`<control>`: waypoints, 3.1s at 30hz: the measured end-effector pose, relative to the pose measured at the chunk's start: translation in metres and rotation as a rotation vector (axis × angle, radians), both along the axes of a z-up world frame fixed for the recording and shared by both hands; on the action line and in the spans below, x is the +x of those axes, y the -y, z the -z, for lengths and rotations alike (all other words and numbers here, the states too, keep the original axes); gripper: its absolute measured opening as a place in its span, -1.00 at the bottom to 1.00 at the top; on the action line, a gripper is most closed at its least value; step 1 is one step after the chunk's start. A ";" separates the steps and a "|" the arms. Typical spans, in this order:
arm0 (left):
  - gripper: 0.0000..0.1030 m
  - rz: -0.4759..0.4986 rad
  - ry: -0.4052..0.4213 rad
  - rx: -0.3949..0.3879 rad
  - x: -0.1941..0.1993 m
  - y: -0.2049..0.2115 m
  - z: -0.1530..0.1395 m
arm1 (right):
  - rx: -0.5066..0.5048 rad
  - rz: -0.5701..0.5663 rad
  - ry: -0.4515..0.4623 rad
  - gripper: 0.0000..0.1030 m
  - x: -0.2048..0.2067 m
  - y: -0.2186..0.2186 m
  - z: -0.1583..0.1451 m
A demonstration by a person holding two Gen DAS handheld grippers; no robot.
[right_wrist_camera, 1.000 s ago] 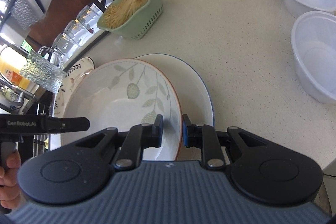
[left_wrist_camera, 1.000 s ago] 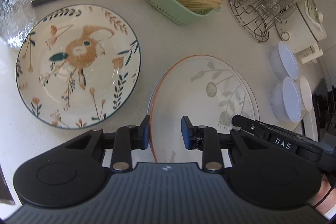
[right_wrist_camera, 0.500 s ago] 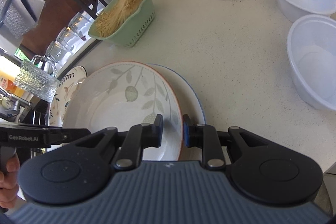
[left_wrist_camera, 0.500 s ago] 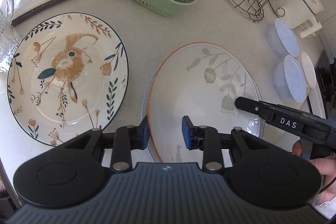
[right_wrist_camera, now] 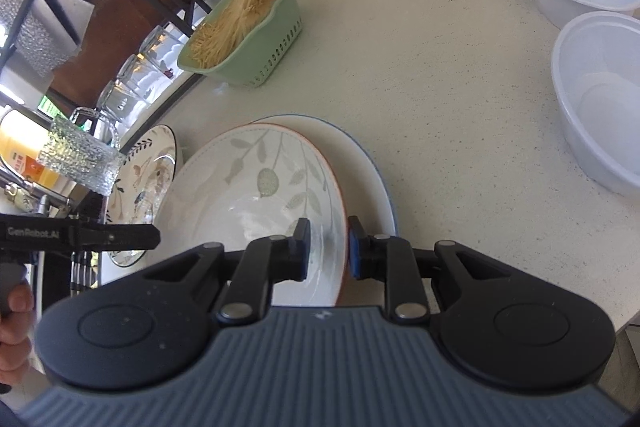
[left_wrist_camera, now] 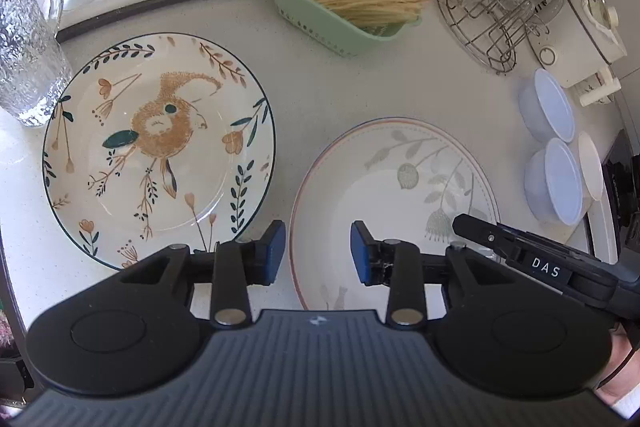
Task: Organize plates and bowls
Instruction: 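Open the left gripper and release the leaf-pattern plate on the stack, then move the left gripper to the rim of the bird-pattern plate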
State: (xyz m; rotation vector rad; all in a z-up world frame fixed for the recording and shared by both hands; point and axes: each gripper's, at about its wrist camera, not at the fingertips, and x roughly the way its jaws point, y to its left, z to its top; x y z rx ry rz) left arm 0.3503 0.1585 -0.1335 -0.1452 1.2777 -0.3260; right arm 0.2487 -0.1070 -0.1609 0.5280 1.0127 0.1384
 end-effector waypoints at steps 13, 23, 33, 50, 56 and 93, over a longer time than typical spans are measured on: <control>-0.22 -0.033 0.099 -0.042 -0.017 0.008 -0.036 | -0.163 -0.027 0.107 -0.55 -0.012 -0.008 -0.027; -0.22 -0.059 0.208 -0.060 -0.040 0.012 -0.077 | -0.199 -0.046 0.217 -0.56 -0.025 -0.010 -0.075; -0.22 -0.107 0.397 -0.009 -0.084 0.009 -0.127 | -0.199 -0.064 0.344 -0.56 -0.046 -0.020 -0.138; -0.22 -0.242 0.468 0.003 -0.164 -0.056 -0.144 | -0.176 -0.170 0.406 -0.59 -0.093 -0.078 -0.173; -0.22 -0.291 0.457 0.008 -0.185 -0.085 -0.134 | -0.178 -0.238 0.365 -0.59 -0.099 -0.112 -0.159; 0.25 -0.418 0.248 -0.003 -0.090 -0.124 -0.017 | -0.288 -0.393 0.314 -0.56 -0.001 -0.150 -0.102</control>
